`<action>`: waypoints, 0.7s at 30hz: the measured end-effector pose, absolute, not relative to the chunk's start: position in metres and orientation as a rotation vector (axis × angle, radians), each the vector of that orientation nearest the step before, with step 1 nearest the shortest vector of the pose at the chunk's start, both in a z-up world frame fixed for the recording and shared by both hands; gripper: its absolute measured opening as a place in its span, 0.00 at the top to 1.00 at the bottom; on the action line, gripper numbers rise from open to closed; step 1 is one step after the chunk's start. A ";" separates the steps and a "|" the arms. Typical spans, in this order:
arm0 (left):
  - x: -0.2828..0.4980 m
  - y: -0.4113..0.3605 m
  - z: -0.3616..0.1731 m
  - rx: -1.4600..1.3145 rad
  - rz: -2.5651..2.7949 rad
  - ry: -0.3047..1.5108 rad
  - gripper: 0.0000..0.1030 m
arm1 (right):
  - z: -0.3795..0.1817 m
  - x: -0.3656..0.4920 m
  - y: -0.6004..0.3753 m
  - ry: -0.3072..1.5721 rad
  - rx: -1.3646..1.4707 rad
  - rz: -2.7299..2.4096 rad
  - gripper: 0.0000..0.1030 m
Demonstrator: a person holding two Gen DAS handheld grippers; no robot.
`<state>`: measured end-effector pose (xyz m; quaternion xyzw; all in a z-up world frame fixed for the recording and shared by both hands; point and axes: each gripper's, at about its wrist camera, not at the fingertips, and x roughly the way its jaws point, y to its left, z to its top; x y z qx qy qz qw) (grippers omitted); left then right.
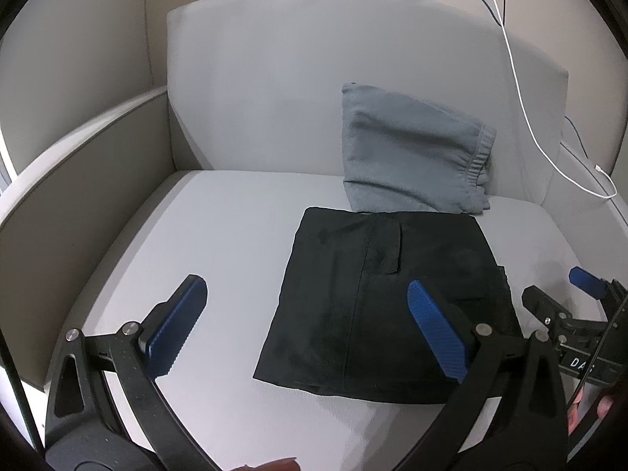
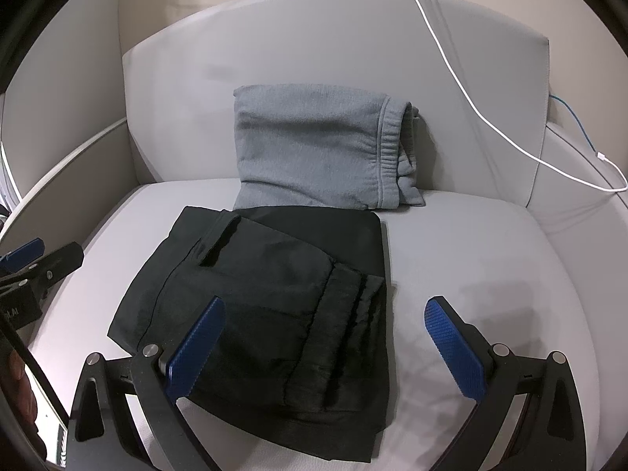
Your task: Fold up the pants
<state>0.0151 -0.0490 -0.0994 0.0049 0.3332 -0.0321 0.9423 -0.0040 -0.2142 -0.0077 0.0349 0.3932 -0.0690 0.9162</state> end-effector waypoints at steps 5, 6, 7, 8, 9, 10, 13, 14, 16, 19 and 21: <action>0.017 -0.045 -0.102 -0.012 -0.062 0.688 0.01 | -0.009 -0.004 -0.213 0.812 0.069 -0.140 0.00; 0.017 -0.044 -0.102 -0.017 -0.060 0.690 0.01 | -0.009 -0.004 -0.213 0.814 0.068 -0.139 0.00; 0.018 -0.044 -0.103 -0.021 -0.060 0.692 0.01 | -0.010 -0.004 -0.212 0.817 0.068 -0.138 0.00; 0.018 -0.044 -0.103 -0.024 -0.058 0.695 0.01 | -0.010 -0.004 -0.212 0.819 0.068 -0.138 0.00; 0.018 -0.043 -0.104 -0.028 -0.057 0.698 0.01 | -0.010 -0.004 -0.212 0.820 0.067 -0.138 0.00; 0.018 -0.043 -0.105 -0.030 -0.056 0.700 0.01 | -0.011 -0.004 -0.211 0.821 0.066 -0.137 0.00; 0.018 -0.043 -0.106 -0.034 -0.056 0.703 0.01 | -0.011 -0.004 -0.211 0.822 0.065 -0.137 0.00; 0.017 -0.043 -0.107 -0.032 -0.056 0.704 0.01 | -0.011 -0.004 -0.210 0.822 0.065 -0.138 0.00; 0.017 -0.043 -0.107 -0.028 -0.051 0.701 0.01 | -0.012 -0.004 -0.210 0.822 0.066 -0.137 0.00; 0.015 -0.045 -0.108 -0.011 -0.040 0.699 0.01 | -0.012 -0.004 -0.210 0.825 0.068 -0.136 0.00; 0.015 -0.046 -0.108 -0.002 -0.032 0.697 0.01 | -0.013 -0.004 -0.209 0.828 0.070 -0.133 0.00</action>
